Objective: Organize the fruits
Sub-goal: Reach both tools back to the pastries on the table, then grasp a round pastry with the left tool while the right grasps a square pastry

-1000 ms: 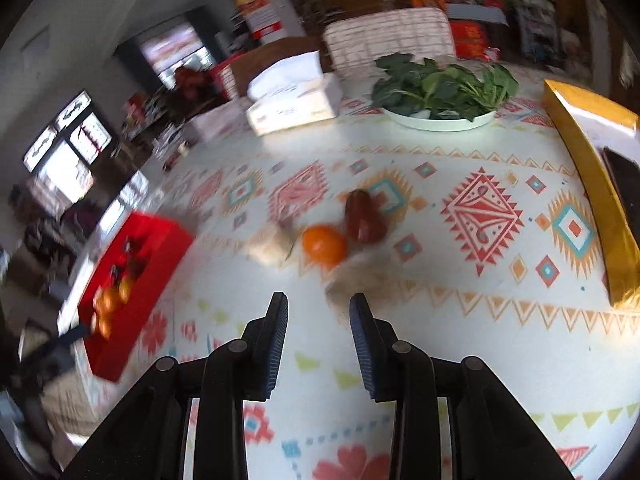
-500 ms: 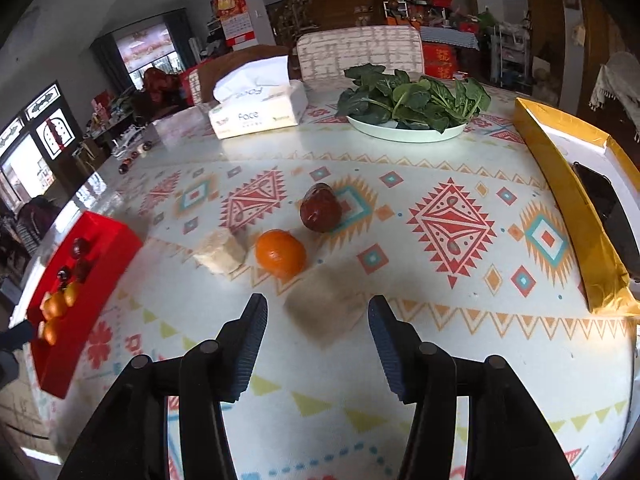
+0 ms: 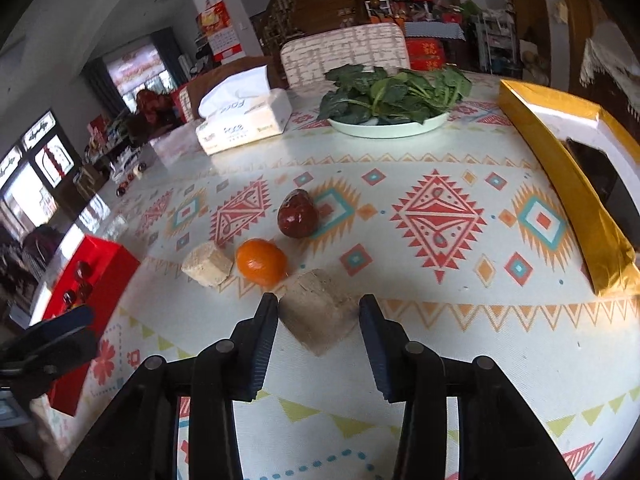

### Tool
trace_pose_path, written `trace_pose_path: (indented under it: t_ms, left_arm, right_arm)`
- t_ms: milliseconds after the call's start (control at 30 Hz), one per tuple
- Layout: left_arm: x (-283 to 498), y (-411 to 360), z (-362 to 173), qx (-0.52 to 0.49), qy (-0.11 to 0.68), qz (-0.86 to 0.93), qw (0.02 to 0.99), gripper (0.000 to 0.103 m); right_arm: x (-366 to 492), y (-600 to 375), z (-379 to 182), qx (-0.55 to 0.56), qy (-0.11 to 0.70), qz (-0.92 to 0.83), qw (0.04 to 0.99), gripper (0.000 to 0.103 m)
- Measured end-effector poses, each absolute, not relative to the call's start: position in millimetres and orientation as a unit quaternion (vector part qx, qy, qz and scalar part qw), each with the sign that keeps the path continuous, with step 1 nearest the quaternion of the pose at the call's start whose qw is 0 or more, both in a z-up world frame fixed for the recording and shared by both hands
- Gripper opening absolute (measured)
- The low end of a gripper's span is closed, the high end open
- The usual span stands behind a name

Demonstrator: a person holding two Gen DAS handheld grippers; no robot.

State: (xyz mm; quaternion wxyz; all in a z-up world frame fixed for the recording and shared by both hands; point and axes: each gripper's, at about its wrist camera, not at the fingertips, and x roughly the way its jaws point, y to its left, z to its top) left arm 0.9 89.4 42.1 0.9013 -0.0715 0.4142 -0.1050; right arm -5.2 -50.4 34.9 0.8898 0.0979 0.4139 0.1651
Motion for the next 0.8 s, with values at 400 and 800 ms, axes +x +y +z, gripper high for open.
trace_pose_path:
  t_ms: [400, 800]
  left_arm:
    - [59.7, 62.7, 20.4, -0.036, 0.419, -0.111, 0.901, 0.067]
    - [65.9, 50.1, 8.8, -0.008, 0.433, -0.106, 0.895, 0.031]
  right_arm:
    - [-5.4, -63.1, 41.0, 0.131, 0.410, 0.179, 0.885, 0.046]
    - [-5.6, -68.3, 43.1, 0.141, 0.408, 0.178, 0.884, 0.046]
